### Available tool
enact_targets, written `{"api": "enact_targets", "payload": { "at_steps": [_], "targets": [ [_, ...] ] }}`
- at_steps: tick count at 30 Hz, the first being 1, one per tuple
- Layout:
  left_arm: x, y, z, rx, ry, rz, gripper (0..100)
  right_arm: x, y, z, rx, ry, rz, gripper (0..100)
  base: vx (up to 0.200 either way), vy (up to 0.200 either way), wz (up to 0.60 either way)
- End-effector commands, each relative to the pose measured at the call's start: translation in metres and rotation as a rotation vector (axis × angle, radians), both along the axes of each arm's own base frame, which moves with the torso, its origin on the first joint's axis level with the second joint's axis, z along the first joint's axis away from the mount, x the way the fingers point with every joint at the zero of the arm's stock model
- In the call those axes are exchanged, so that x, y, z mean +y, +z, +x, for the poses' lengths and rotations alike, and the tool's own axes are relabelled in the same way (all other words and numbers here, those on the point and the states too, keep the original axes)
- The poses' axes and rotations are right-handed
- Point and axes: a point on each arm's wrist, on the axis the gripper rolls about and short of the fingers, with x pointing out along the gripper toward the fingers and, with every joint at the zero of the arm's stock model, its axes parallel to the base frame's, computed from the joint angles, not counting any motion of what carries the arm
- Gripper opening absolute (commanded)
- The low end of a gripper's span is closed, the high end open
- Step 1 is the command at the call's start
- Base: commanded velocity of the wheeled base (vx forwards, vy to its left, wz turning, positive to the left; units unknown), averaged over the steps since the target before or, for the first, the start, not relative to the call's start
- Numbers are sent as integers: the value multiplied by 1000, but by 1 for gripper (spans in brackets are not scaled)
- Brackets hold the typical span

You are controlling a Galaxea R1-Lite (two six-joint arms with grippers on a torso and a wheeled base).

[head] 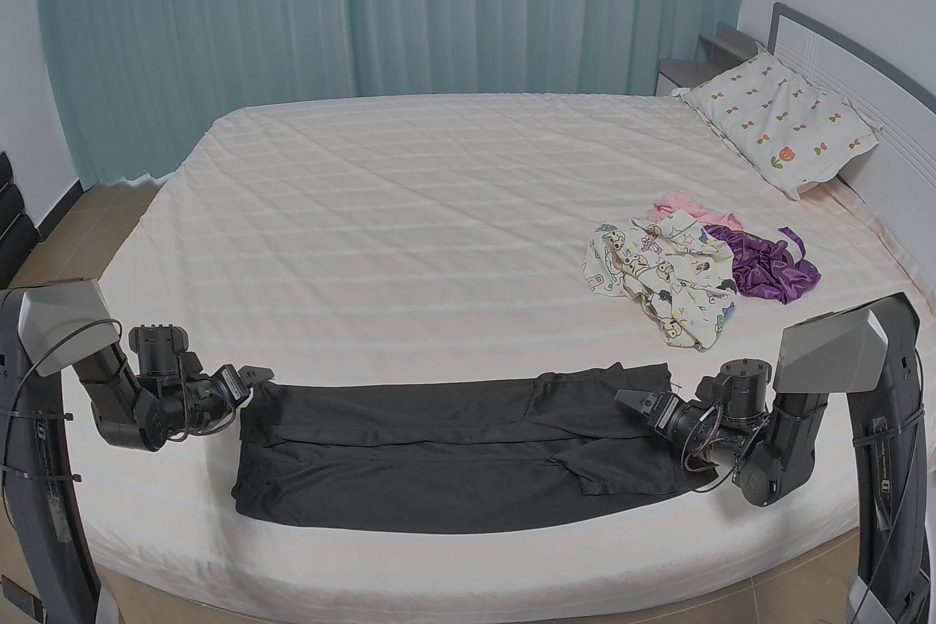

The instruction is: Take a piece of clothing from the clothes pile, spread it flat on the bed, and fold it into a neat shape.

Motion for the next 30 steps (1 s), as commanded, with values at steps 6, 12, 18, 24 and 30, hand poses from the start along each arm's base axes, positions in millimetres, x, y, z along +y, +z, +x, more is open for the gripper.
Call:
{"api": "enact_targets", "payload": {
  "at_steps": [6, 12, 18, 24, 30],
  "targets": [
    [-2, -2, -28, 80, -165, 102, 100, 0, -2, 0, -5, 2, 1, 100, 0, 0, 0],
    [-2, -9, -29, 88, -208, 152, 100, 0, -2, -1, -4, 1, -1, 100, 0, 0, 0],
    [-9, -15, -29, 106, -218, 185, 100, 0, -2, 0, -6, 2, 0, 100, 0, 0, 0],
    [-18, -16, -29, 106, -241, 194, 100, 0, -2, -1, -4, 1, -1, 100, 0, 0, 0],
    [-29, -16, -28, 109, -250, 224, 100, 0, -2, 0, -7, 1, 0, 100, 0, 0, 0]
  ]
}}
